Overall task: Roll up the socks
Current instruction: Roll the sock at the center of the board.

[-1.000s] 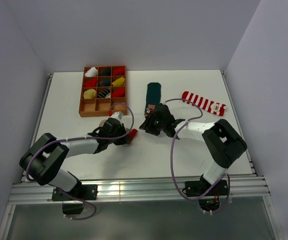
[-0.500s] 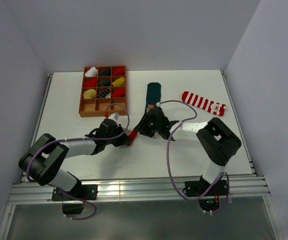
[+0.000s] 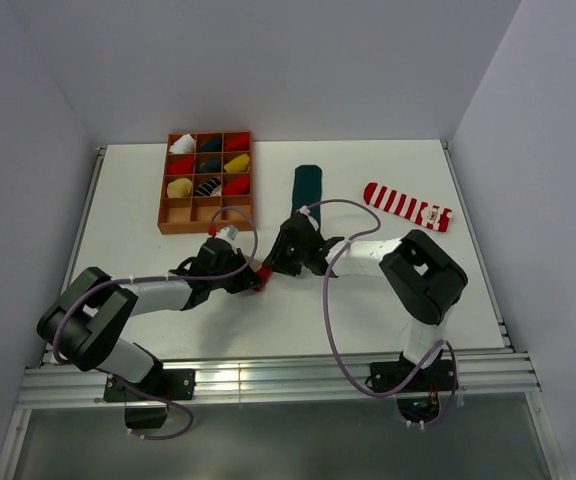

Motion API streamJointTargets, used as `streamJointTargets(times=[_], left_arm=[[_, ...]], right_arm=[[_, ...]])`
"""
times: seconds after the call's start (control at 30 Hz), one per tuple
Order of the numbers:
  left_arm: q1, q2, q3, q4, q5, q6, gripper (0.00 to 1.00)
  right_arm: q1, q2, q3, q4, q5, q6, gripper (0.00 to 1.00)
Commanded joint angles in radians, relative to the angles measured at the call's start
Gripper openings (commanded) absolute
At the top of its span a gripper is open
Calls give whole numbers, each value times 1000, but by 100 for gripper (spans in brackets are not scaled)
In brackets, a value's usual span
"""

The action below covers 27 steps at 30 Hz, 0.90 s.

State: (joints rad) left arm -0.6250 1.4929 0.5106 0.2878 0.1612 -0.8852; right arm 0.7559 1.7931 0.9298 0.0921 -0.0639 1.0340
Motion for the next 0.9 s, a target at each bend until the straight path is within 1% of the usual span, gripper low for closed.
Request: streamJointTargets(times=[0.0, 0.03, 0.1, 0.13, 0.2, 0.23, 0.3, 0.33, 0.37, 0.43, 0.47, 0.53, 0.57, 0.63, 0.73, 0.77, 0.8, 0.87], left_arm=[[2, 1, -17, -1, 14, -1, 0], [2, 1, -17, 1, 15, -1, 0], [2, 3, -18, 8, 21, -1, 0], [2, 3, -20, 16, 26, -1, 1], [2, -3, -21, 24, 32, 3, 2], [2, -8, -21, 24, 31, 6, 3], [4, -22, -21, 16, 29, 12, 7], [2, -29, -21, 11, 21, 17, 9], [2, -37, -20, -4, 15, 20, 14], [2, -71, -18, -21, 5, 31, 19], [-1, -83, -18, -32, -14, 35, 23], [-7, -131, -8, -77, -44, 57, 27], [-18, -146, -3, -94, -83, 66, 31], [-34, -193, 15, -143, -121, 100, 34], [-90, -236, 46, -188, -219, 158, 37], [-125, -241, 52, -191, -242, 192, 42], [-143, -246, 66, -193, -293, 213, 45], [-206, -243, 77, -190, -340, 270, 47]], right_arm=[[16, 28, 60, -80, 41, -15, 42], [16, 32, 66, -110, 42, -15, 41], [20, 43, 87, -140, 55, -20, 35], [22, 48, 98, -176, 59, -28, 28], [22, 68, 130, -215, 62, -35, 21], [22, 72, 142, -250, 62, -40, 12], [22, 88, 176, -288, 87, -48, 1], [22, 92, 187, -322, 91, -52, 0], [22, 97, 210, -342, 101, -54, 0], [22, 103, 233, -397, 122, -61, 0], [22, 106, 254, -416, 128, -64, 0], [22, 112, 274, -458, 145, -69, 0], [22, 117, 290, -468, 148, -71, 0], [22, 121, 302, -494, 151, -78, 0], [22, 134, 317, -505, 144, -81, 0], [22, 141, 322, -506, 139, -81, 0], [22, 144, 322, -506, 138, -81, 0], [23, 150, 325, -505, 127, -83, 0]])
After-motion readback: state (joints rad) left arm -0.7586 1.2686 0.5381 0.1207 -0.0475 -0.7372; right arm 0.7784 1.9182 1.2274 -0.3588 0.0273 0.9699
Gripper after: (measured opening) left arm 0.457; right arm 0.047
